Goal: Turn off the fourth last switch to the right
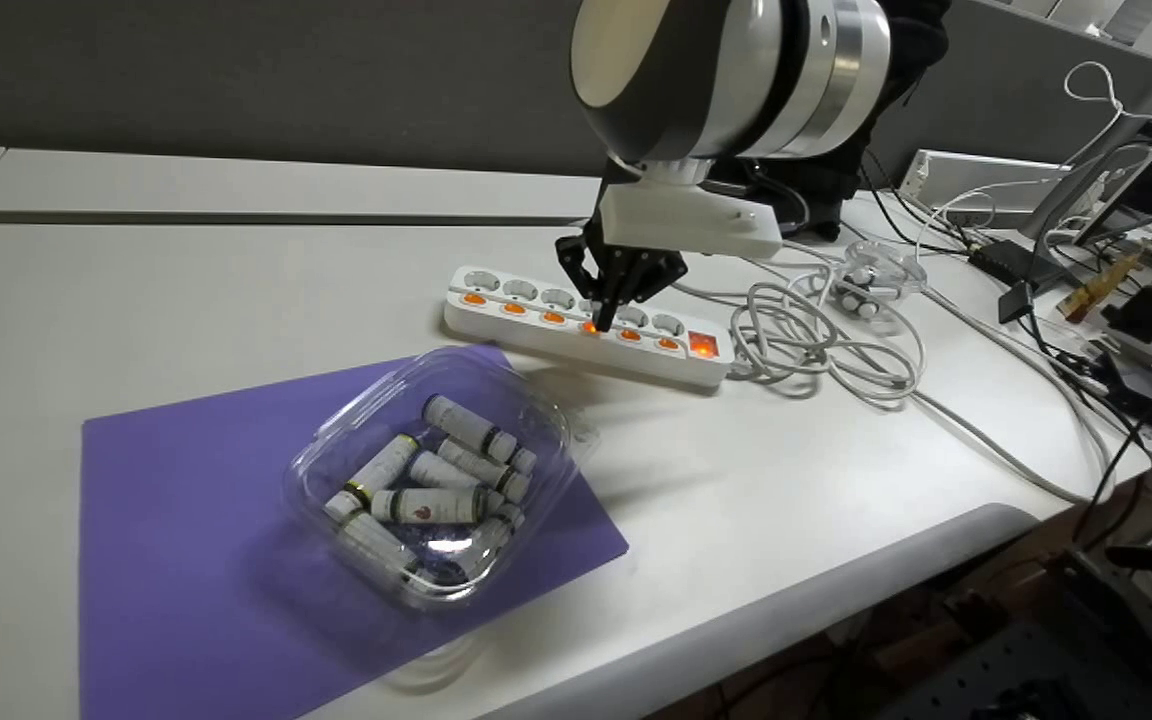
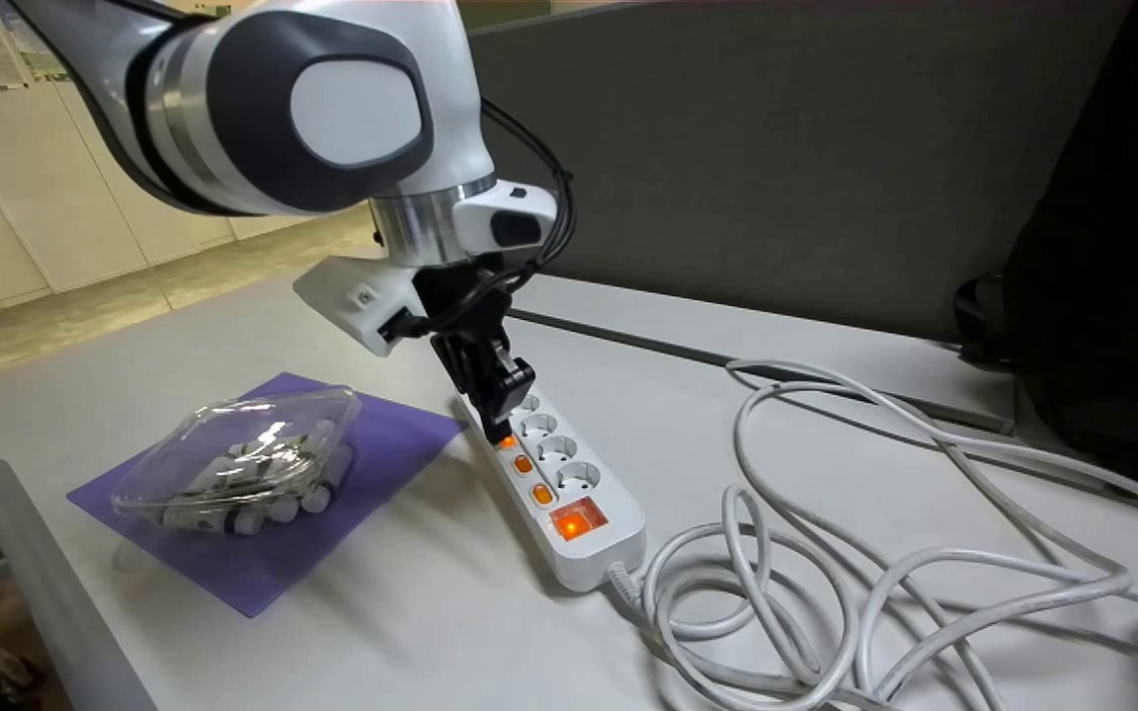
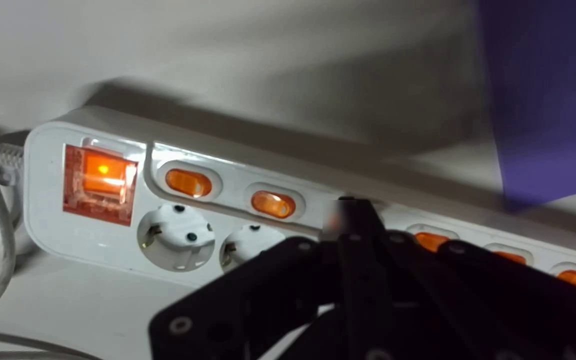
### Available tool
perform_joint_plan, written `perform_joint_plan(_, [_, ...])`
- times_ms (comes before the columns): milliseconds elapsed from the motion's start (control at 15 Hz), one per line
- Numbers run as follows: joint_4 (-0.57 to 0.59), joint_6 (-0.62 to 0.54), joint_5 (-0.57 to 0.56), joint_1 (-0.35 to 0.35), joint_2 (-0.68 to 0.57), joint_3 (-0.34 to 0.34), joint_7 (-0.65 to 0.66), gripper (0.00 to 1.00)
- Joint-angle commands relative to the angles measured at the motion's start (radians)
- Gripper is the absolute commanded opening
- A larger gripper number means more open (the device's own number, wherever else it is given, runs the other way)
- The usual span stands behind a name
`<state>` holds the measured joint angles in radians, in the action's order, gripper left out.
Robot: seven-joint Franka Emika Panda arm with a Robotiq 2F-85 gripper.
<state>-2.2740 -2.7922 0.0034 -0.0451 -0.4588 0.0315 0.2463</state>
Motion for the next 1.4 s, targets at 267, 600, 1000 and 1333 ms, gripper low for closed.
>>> perform_joint_plan(267, [0.037,-0.001,0.069,0.003,-0.036,-0.004,-0.003,0.0])
perform_joint_plan(600, [0.051,0.027,0.132,0.033,-0.052,-0.031,-0.027,0.0])
perform_joint_plan(1000, [0.111,0.15,0.314,0.156,-0.099,-0.121,-0.141,0.0])
perform_joint_plan(1333, [0.175,0.32,0.392,0.176,-0.118,-0.106,-0.136,0.0])
